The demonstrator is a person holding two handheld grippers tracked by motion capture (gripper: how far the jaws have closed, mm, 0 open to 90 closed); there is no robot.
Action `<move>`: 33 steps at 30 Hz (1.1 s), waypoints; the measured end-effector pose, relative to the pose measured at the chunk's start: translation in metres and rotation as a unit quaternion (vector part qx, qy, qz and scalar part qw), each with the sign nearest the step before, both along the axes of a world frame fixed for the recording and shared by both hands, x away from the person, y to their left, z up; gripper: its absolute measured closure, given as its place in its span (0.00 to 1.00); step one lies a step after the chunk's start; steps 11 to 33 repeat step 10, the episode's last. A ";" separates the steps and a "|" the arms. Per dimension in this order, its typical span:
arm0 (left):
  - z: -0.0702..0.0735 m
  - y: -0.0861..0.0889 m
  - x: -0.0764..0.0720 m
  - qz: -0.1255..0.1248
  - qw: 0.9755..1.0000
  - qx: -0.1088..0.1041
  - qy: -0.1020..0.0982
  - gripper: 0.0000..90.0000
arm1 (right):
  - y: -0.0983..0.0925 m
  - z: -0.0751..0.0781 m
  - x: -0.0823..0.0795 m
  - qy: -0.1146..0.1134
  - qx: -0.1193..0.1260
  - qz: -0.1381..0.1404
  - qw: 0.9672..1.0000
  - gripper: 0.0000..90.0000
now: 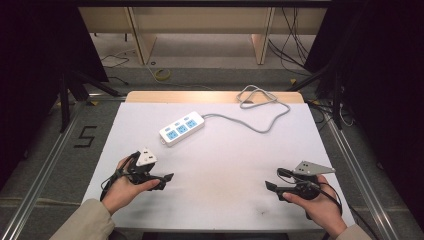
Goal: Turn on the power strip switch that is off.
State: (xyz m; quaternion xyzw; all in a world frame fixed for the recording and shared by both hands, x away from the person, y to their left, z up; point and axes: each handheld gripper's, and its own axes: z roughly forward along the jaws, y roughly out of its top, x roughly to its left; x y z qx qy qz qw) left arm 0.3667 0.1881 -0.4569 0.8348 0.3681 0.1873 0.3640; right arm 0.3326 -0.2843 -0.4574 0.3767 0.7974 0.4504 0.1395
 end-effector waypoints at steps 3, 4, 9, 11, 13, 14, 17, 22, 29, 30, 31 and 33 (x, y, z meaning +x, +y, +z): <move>0.000 0.000 0.000 0.002 1.000 0.010 -0.007 0.19 | -0.001 0.001 0.000 -0.002 0.001 -0.001 1.000 0.32; 0.000 0.000 0.000 0.003 1.000 0.006 -0.006 0.19 | -0.001 0.001 0.000 -0.002 0.002 0.000 1.000 0.32; -0.001 0.000 0.000 0.003 1.000 0.004 -0.003 0.19 | -0.002 0.001 0.000 -0.002 0.003 -0.002 1.000 0.32; -0.001 0.000 0.000 0.003 1.000 0.002 -0.003 0.19 | -0.002 0.001 0.000 -0.002 0.004 -0.003 1.000 0.33; -0.001 0.000 0.000 0.003 1.000 0.002 -0.003 0.19 | -0.002 0.001 0.000 -0.002 0.004 -0.003 1.000 0.33; -0.001 0.000 0.000 0.003 1.000 0.002 -0.003 0.19 | -0.002 0.001 0.000 -0.002 0.004 -0.003 1.000 0.33; -0.001 0.000 0.000 0.003 1.000 0.002 -0.003 0.19 | -0.002 0.001 0.000 -0.002 0.004 -0.003 1.000 0.33; -0.001 0.000 0.000 0.003 1.000 0.002 -0.003 0.19 | -0.002 0.001 0.000 -0.002 0.004 -0.003 1.000 0.33; -0.001 0.000 0.000 0.003 1.000 0.002 -0.003 0.19 | -0.002 0.001 0.000 -0.002 0.004 -0.003 1.000 0.33; -0.001 0.000 0.000 0.003 1.000 0.002 -0.003 0.19 | -0.002 0.001 0.000 -0.002 0.004 -0.003 1.000 0.33; -0.001 0.000 0.000 0.003 1.000 0.002 -0.003 0.19 | -0.002 0.001 0.000 -0.002 0.004 -0.003 1.000 0.33; -0.001 0.000 0.000 0.003 1.000 0.002 -0.003 0.19 | -0.002 0.001 0.000 -0.002 0.004 -0.003 1.000 0.33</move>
